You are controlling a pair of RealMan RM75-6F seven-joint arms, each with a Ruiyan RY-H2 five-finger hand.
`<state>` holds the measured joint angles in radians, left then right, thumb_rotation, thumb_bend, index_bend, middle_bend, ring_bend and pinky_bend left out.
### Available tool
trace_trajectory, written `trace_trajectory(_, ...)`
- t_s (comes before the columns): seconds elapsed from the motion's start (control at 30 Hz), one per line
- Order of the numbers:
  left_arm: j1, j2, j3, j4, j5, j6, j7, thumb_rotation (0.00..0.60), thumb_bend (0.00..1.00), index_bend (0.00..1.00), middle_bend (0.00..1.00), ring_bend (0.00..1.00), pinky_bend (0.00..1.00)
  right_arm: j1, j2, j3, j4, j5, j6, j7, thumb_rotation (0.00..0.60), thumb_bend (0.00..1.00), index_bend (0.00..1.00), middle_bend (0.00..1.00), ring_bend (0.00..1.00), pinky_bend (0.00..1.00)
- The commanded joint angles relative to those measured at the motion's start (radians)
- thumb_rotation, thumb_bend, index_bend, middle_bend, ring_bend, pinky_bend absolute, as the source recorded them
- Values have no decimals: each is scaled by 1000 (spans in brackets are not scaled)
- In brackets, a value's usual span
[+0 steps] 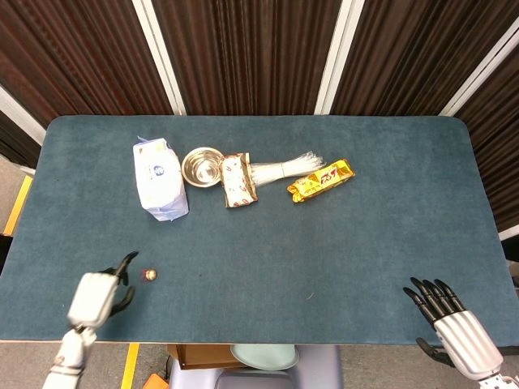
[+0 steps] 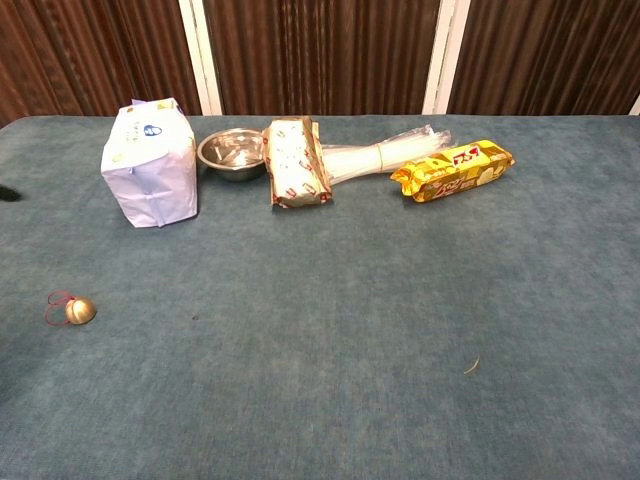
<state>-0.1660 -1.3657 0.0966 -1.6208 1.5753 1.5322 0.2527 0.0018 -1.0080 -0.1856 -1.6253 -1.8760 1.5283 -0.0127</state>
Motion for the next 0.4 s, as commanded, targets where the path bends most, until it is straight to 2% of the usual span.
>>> trace_trajectory(0.03, 148, 101, 135, -30, 118, 165, -56, 600, 396, 78, 10, 2, 133, -2, 2, -2, -1, -5, 6, 3, 600, 355, 0, 0, 0, 0)
trace_trajectory(0.1, 210, 98, 149, 19, 139, 245, -61, 600, 390, 50, 0, 0, 94, -6, 4, -3, 0, -11, 16, 6, 600, 355, 0, 0, 0, 0)
trace_trajectory(0.2, 230, 105, 144, 50, 187, 294, -81, 600, 394, 29, 0, 0, 79, -8, 3, -4, 5, -18, 24, 6, 600, 355, 0, 0, 0, 0)
trace_trajectory(0.4, 236, 109, 127, 54, 200, 275, -99, 600, 396, 28, 0, 0, 80, -4, 2, -9, 8, -27, 13, 2, 600, 355, 0, 0, 0, 0)
